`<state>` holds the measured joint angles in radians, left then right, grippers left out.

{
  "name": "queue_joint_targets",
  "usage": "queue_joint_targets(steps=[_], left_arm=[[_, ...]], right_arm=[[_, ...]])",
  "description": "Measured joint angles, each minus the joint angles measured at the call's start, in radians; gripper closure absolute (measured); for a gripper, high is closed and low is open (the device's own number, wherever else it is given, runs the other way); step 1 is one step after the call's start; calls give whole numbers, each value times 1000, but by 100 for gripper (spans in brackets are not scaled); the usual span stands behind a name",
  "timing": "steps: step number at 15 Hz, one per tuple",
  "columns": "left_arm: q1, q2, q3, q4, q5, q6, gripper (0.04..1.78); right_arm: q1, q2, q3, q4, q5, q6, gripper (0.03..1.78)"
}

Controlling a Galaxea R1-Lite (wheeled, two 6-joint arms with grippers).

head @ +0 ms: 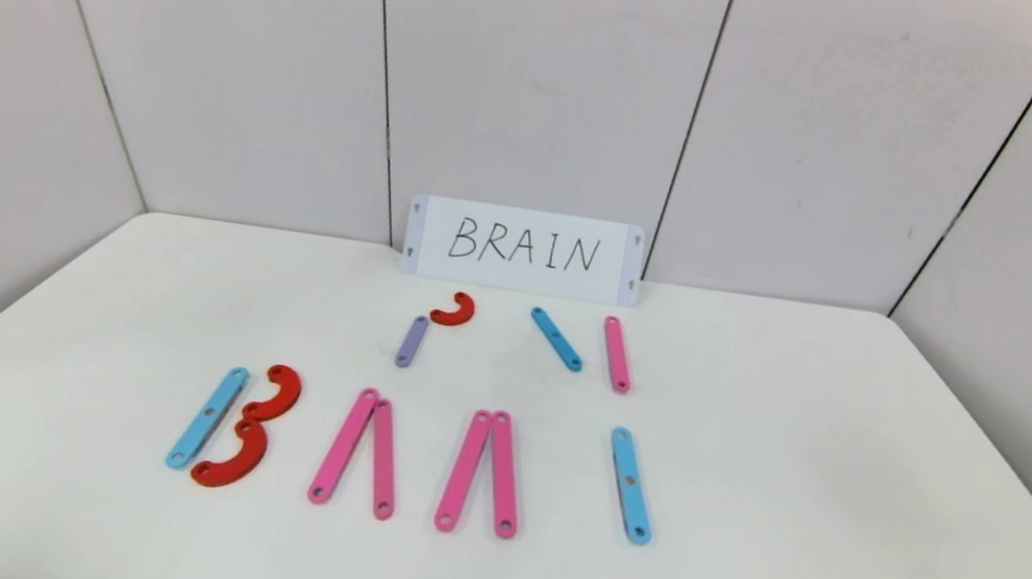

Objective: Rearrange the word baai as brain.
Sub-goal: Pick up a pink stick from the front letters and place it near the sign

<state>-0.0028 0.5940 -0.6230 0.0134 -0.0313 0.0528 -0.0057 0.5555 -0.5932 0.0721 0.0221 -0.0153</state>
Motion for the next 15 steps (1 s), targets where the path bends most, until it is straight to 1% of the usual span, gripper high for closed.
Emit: queue_joint_targets(steps=[2, 4, 5, 7, 8, 10, 11, 13, 15], left_arm=[[0, 116, -60, 1, -3, 7, 8], [0, 239, -112, 1, -7, 15, 8], [0, 302, -142, 4, -10, 17, 8], [-1, 412, -217, 30, -20, 20, 8], [-2, 463, -264, 61, -37, 20, 8], [-4, 539, -336, 138, -112, 21, 8], [-5, 574, -363, 179, -147, 21, 8], [-6, 630, -396, 216, -187, 21, 8], [-18, 680, -412, 218, -196, 21, 8]], right_arm=[[4, 128, -64, 1, 23, 0, 8], [13, 241, -116, 1, 57, 0, 8], [23, 298, -145, 0, 79, 0, 8], [49, 402, -196, 1, 99, 0, 8], [65, 456, -220, 1, 103, 1, 8], [94, 550, -252, -2, 107, 1, 8], [109, 597, -261, -9, 108, 3, 8], [130, 678, -267, -15, 119, 3, 8], [139, 749, -267, -16, 155, 4, 8]])
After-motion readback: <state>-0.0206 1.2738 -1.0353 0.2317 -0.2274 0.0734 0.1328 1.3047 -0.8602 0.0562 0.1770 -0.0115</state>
